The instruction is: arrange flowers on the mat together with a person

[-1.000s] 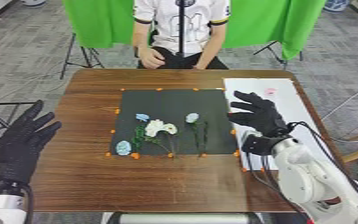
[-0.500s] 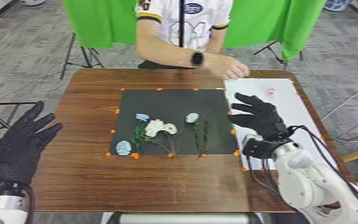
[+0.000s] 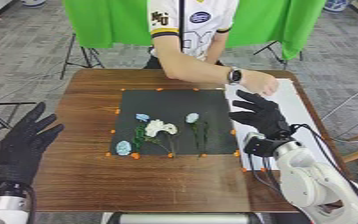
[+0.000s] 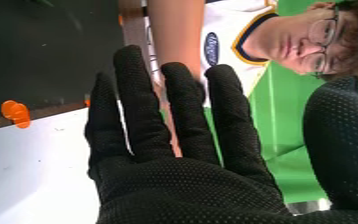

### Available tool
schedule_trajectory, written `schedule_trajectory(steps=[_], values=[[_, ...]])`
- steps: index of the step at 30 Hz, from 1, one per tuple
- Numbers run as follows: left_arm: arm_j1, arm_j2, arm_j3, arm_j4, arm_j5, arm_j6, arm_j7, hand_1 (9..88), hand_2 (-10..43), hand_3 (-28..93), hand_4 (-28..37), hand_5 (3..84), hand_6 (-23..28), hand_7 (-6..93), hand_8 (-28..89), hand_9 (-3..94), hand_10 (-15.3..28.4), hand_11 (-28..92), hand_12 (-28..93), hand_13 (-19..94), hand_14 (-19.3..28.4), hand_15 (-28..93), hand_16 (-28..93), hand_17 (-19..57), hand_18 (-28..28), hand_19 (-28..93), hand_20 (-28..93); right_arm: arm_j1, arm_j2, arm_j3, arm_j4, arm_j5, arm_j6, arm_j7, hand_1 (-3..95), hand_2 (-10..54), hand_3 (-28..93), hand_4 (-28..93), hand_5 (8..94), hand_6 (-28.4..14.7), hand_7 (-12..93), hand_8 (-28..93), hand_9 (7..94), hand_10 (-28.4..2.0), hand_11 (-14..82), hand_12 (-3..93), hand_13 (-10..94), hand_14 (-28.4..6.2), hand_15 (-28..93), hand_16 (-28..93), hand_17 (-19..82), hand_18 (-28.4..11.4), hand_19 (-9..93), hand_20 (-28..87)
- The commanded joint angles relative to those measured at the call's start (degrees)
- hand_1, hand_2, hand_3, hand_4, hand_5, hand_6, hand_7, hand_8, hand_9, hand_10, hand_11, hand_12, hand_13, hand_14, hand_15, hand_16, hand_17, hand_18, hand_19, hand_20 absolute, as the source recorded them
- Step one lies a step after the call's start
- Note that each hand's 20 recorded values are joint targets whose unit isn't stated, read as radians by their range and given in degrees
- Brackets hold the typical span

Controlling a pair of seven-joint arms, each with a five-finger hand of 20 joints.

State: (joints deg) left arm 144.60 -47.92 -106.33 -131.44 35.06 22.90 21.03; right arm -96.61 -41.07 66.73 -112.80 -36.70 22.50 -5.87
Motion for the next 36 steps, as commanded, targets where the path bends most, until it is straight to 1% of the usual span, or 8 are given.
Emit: schedule_trajectory(steps=[1,6,12,18,20,21,22,36], values=[[0.9,-0.32,0.12,0.26,-0.35,0.31,-0.24,19.7,7.9,75,-26.0,29.7,3.4,10.5,-9,29.1,13.9,17,12,19,20.0,41,-3,-9.5,17.3,35,15,0.0,0.6,0.7,0.0,0.3,-1.1,-1.2,15.6,6.5,81,-26,45.2,0.1,13,-12,46.9,-15.7,8.0,14.2,40,-21.1,33,13,8,-23.1,46,18],[1.2,-0.18,0.05,0.13,-0.47,0.44,-0.06,19.8,7.9,75,-25.8,29.8,3.5,10.6,-9,29.1,14.0,18,12,19,20.0,41,-4,-9.5,17.5,36,15,0.1,0.5,0.8,-0.1,0.4,-1.4,-1.4,15.6,6.5,81,-26,45.3,0.2,13,-12,47.0,-15.5,8.1,14.2,40,-21.1,33,13,8,-23.1,46,18],[1.1,-0.41,-0.12,0.09,-0.23,0.25,-0.61,19.8,7.8,75,-25.7,29.8,3.5,10.5,-9,29.1,14.1,18,12,19,20.2,41,-4,-9.4,17.6,36,15,0.1,0.3,0.8,-0.1,0.2,-1.5,-0.9,15.7,6.5,81,-26,45.6,0.2,13,-12,47.1,-15.5,8.0,14.1,41,-21.1,33,13,8,-23.0,46,19],[0.6,-0.84,-0.11,0.13,0.44,-0.27,-1.74,19.8,7.8,75,-25.7,29.8,3.6,10.4,-9,29.1,14.1,18,12,19,20.4,42,-4,-9.4,17.9,36,15,-0.3,0.1,0.9,-0.2,0.1,-2.0,-0.7,15.7,6.5,81,-26,45.7,0.4,14,-12,47.3,-15.4,8.2,14.3,41,-21.0,33,13,8,-22.9,46,19],[0.8,-0.94,-0.13,0.07,0.39,-0.35,-1.80,19.7,7.8,75,-25.6,29.8,3.6,10.4,-9,29.1,14.1,18,12,19,20.5,42,-4,-9.4,17.9,36,15,-0.5,0.0,1.1,-0.1,-0.3,-2.6,-0.5,15.8,6.5,81,-26,45.8,0.4,14,-12,47.4,-15.4,8.3,14.3,41,-21.0,33,13,8,-22.9,46,19],[0.6,-0.68,-0.06,0.16,0.31,-0.26,-1.67,19.7,7.8,75,-25.5,29.8,3.6,10.5,-9,29.1,14.0,18,12,19,20.5,42,-4,-9.4,17.9,36,15,-0.3,0.1,0.9,-0.1,-0.1,-2.3,-0.7,15.8,6.5,81,-26,45.8,0.4,14,-12,47.4,-15.4,8.3,14.2,41,-21.0,33,13,8,-22.9,46,19],[0.9,-0.97,-0.21,0.02,0.62,-0.37,-2.11,19.9,7.8,75,-25.6,29.8,3.6,10.5,-9,29.1,14.0,18,12,19,20.5,42,-4,-9.4,17.9,36,15,-0.8,-0.1,1.5,0.0,-0.2,-3.1,-0.4,15.8,6.5,81,-26,45.8,0.4,14,-12,47.5,-15.4,8.3,14.2,41,-21.0,33,13,8,-22.9,46,19],[1.2,-1.27,-0.54,-0.10,0.80,-0.65,-2.54,20.0,7.8,75,-25.4,29.9,3.7,10.5,-9,29.1,14.0,18,12,19,20.5,42,-5,-9.4,18.0,36,14,-2.2,-0.5,2.8,-0.1,0.6,-5.1,-0.7,15.8,6.3,82,-26,47.0,0.6,14,-12,48.7,-15.5,9.0,14.1,42,-21.1,34,13,8,-22.7,47,19]])
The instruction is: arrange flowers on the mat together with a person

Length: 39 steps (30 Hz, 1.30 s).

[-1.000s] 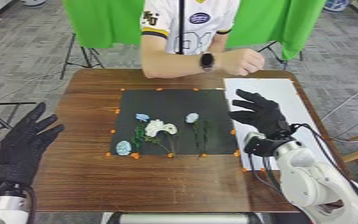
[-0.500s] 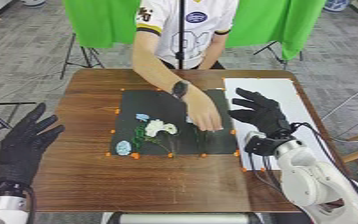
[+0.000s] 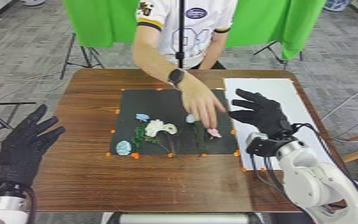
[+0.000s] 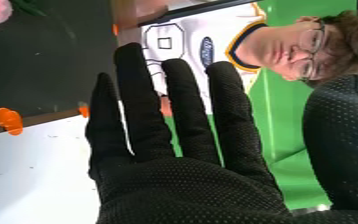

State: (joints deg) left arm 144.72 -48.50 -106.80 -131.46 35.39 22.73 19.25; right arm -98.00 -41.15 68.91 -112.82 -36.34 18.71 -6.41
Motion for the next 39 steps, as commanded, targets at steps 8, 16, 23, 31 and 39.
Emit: schedule_trajectory(steps=[8,16,23,31,39], values=[[0.7,-0.92,-0.05,0.07,0.73,-0.81,-1.26,19.9,7.8,75,-25.4,29.9,3.8,10.5,-9,29.2,14.0,18,12,20,20.7,42,-5,-9.5,18.0,36,14,-0.4,-0.7,0.7,0.3,1.0,-2.5,-0.5,15.9,6.3,82,-26,47.9,0.5,14,-13,49.6,-15.5,9.2,14.0,43,-21.3,34,13,8,-22.7,47,20],[0.5,0.00,0.67,0.25,-0.27,0.00,0.52,19.9,7.7,75,-25.4,29.9,3.7,10.4,-9,29.2,14.1,18,12,20,20.9,43,-5,-8.9,17.9,37,15,-0.1,-0.3,0.4,0.5,1.5,-3.0,-1.4,15.9,6.2,82,-26,48.2,0.5,14,-13,50.5,-15.5,9.6,14.0,43,-21.2,35,12,9,-22.6,48,20],[0.4,0.24,0.83,0.29,-0.41,0.09,0.91,20.0,7.7,75,-25.5,30.0,3.8,10.4,-9,29.2,14.2,18,11,20,21.0,43,-5,-8.2,18.1,38,15,0.2,-0.4,0.4,0.7,2.0,-3.8,-2.1,16.0,6.2,82,-26,48.2,0.6,14,-13,50.7,-15.4,9.8,13.9,43,-21.2,35,12,9,-22.6,48,20],[0.4,1.14,1.21,0.39,-1.28,0.68,1.74,20.1,7.7,75,-25.6,30.1,3.9,10.3,-9,29.2,14.3,18,11,21,21.0,43,-5,-7.5,18.4,39,15,0.3,-0.2,0.4,0.9,2.5,-4.5,-2.6,16.1,6.2,82,-25,48.2,0.6,14,-13,50.8,-15.4,9.9,13.9,43,-21.2,35,12,9,-22.6,48,20],[-0.3,0.76,1.39,0.51,-0.88,0.40,0.98,20.1,7.7,75,-25.6,30.1,4.0,10.3,-9,29.2,14.3,18,11,21,20.9,43,-5,-7.3,18.3,38,15,0.5,-0.3,0.5,1.0,2.8,-5.1,-2.8,16.1,6.0,83,-25,48.2,0.7,14,-13,50.9,-15.3,9.8,13.9,44,-21.2,35,12,9,-22.6,48,20]])
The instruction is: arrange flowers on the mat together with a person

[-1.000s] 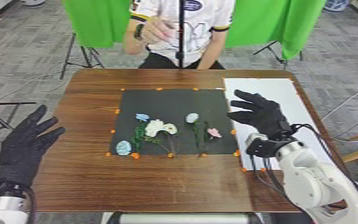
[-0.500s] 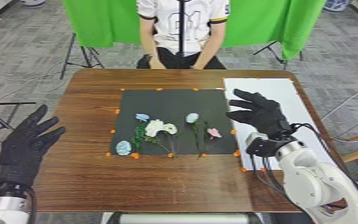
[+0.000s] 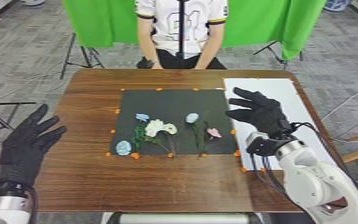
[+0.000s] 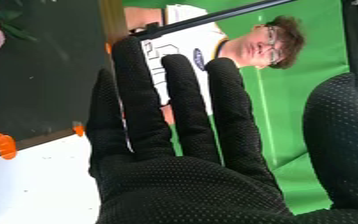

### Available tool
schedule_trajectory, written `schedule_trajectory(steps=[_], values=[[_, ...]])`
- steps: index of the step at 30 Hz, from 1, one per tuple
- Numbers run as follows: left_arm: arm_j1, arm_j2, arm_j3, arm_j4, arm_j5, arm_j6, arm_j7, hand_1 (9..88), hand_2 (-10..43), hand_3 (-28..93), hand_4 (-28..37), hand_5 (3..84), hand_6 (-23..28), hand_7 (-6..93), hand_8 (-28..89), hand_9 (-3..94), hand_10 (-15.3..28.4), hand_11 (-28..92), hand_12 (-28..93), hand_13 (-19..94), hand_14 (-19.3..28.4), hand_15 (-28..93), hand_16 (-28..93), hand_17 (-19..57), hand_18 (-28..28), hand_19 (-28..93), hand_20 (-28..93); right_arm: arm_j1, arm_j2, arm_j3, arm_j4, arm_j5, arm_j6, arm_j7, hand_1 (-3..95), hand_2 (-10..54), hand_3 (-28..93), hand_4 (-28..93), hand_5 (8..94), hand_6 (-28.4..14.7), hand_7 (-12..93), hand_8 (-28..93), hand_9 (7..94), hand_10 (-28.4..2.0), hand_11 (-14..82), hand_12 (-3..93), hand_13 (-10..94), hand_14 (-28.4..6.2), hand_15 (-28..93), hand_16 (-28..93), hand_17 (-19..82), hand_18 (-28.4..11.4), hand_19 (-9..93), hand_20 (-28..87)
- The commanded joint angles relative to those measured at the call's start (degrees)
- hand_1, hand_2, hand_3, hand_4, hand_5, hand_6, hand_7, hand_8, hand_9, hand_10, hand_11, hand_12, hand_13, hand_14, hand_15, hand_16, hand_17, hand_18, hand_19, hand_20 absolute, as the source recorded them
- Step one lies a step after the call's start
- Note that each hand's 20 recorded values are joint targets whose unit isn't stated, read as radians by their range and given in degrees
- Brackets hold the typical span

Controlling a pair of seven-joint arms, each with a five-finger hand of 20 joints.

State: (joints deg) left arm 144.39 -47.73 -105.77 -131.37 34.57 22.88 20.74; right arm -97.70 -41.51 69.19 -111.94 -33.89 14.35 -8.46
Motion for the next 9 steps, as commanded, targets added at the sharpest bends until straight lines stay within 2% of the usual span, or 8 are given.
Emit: schedule_trajectory(steps=[1,2,3,6,9], values=[[0.1,-0.04,0.37,0.40,-0.03,0.19,-0.56,20.1,7.8,75,-25.6,30.1,3.9,10.3,-9,29.2,14.3,18,11,21,20.9,43,-5,-7.5,18.4,38,14,0.1,0.1,0.3,0.1,0.4,-0.8,-0.8,16.1,6.0,83,-25,48.2,0.7,14,-13,50.9,-15.3,9.8,13.9,44,-21.2,35,12,9,-22.6,48,20],[-0.1,-0.23,0.40,0.42,0.09,0.14,-0.79,20.1,7.8,75,-25.6,30.0,3.9,10.4,-9,29.2,14.3,18,11,21,20.9,43,-5,-7.7,18.4,38,14,0.1,0.0,0.3,0.1,0.2,-0.8,-0.8,16.2,6.0,83,-25,48.3,0.7,14,-13,50.9,-15.3,9.8,13.9,44,-21.2,35,12,9,-22.6,48,20],[-0.1,-0.06,0.58,0.44,-0.13,0.41,-0.45,20.1,7.8,75,-25.6,30.0,3.9,10.4,-9,29.2,14.3,18,11,21,21.0,43,-5,-7.9,18.4,38,14,0.4,0.0,0.0,0.2,0.3,-0.7,-0.9,16.2,6.0,83,-25,48.3,0.8,14,-13,50.9,-15.3,9.8,13.9,44,-21.2,35,12,9,-22.6,48,20],[-0.3,-0.54,0.52,0.42,0.35,-0.04,-1.14,20.1,7.8,75,-25.7,29.9,3.9,10.5,-9,29.2,14.3,18,11,20,20.9,43,-5,-8.2,18.5,37,14,0.3,-0.1,0.2,0.2,0.3,-0.7,-0.8,16.2,6.0,83,-25,48.3,0.7,14,-13,50.9,-15.3,9.8,13.9,44,-21.2,35,12,9,-22.6,48,20],[-0.2,-0.41,0.50,0.46,0.18,0.15,-0.82,19.9,7.8,75,-25.6,29.9,3.7,10.5,-9,29.2,14.2,18,11,20,21.0,43,-5,-8.3,18.4,37,14,0.3,-0.1,0.2,0.2,0.4,-0.7,-0.7,16.2,6.0,83,-25,48.3,0.8,14,-13,51.0,-15.3,9.8,13.9,44,-21.2,35,12,9,-22.6,48,20]])
